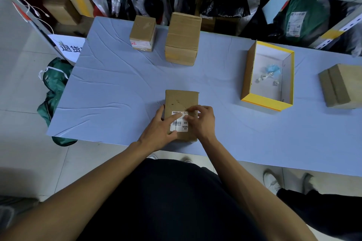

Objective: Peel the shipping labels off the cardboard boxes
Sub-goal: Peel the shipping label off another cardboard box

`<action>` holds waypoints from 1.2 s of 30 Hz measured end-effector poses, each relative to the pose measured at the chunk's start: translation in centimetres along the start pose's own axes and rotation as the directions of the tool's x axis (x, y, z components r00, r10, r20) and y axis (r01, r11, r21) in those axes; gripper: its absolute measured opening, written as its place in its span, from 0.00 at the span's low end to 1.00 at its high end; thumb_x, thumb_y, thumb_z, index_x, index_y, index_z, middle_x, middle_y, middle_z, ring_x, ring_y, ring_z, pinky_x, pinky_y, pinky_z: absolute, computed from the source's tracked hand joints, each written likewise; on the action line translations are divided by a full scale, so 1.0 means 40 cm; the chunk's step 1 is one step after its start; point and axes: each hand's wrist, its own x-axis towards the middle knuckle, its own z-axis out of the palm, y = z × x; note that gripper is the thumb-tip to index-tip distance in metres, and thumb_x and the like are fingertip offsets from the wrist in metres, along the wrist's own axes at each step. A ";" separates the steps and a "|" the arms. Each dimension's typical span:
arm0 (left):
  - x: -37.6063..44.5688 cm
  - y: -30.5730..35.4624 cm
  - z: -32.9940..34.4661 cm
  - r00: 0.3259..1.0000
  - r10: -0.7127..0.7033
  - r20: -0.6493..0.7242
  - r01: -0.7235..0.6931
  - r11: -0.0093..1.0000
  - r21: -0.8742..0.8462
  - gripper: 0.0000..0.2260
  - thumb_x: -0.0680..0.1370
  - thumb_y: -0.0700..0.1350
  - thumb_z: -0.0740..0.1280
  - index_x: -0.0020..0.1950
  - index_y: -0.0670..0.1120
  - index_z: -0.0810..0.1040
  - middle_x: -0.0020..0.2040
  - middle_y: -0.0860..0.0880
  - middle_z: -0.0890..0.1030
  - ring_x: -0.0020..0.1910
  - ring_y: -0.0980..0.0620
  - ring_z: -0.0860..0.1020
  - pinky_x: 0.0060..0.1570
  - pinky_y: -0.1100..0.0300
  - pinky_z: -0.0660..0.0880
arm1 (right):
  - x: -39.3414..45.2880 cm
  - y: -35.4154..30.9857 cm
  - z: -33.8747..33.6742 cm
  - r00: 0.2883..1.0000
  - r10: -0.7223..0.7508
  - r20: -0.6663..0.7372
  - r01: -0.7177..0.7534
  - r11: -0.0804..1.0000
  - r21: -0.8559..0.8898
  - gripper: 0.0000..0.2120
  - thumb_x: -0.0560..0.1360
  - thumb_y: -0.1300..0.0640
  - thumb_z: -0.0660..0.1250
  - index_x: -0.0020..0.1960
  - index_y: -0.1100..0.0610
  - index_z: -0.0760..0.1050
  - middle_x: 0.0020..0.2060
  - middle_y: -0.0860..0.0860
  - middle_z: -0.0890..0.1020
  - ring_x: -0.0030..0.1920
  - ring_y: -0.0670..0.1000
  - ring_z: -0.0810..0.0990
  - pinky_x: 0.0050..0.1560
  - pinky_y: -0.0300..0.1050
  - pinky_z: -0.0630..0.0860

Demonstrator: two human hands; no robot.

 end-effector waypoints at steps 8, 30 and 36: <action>0.008 -0.013 -0.002 0.999 0.032 0.017 -0.031 0.999 -0.035 0.28 0.75 0.51 0.69 0.74 0.60 0.66 0.77 0.51 0.53 0.67 0.46 0.71 0.62 0.53 0.76 | 0.015 -0.012 0.004 0.999 0.034 -0.013 -0.034 0.999 -0.041 0.02 0.70 0.58 0.73 0.41 0.53 0.81 0.52 0.49 0.70 0.47 0.46 0.74 0.41 0.31 0.70; 0.021 -0.051 -0.004 1.000 -0.016 -0.011 0.014 0.990 -0.142 0.37 0.71 0.53 0.73 0.76 0.62 0.59 0.73 0.52 0.62 0.64 0.51 0.72 0.61 0.56 0.75 | -0.003 0.030 0.012 1.000 0.001 -0.017 0.002 0.990 0.144 0.10 0.68 0.58 0.76 0.48 0.51 0.83 0.63 0.49 0.70 0.62 0.46 0.73 0.60 0.41 0.72; 0.021 -0.050 -0.003 1.000 -0.003 -0.020 0.000 0.991 -0.132 0.37 0.71 0.52 0.73 0.76 0.61 0.60 0.73 0.51 0.62 0.65 0.50 0.71 0.61 0.57 0.74 | -0.005 0.027 0.019 0.995 -0.075 -0.069 0.078 0.996 0.046 0.05 0.68 0.57 0.76 0.37 0.51 0.81 0.63 0.45 0.68 0.60 0.46 0.69 0.50 0.29 0.67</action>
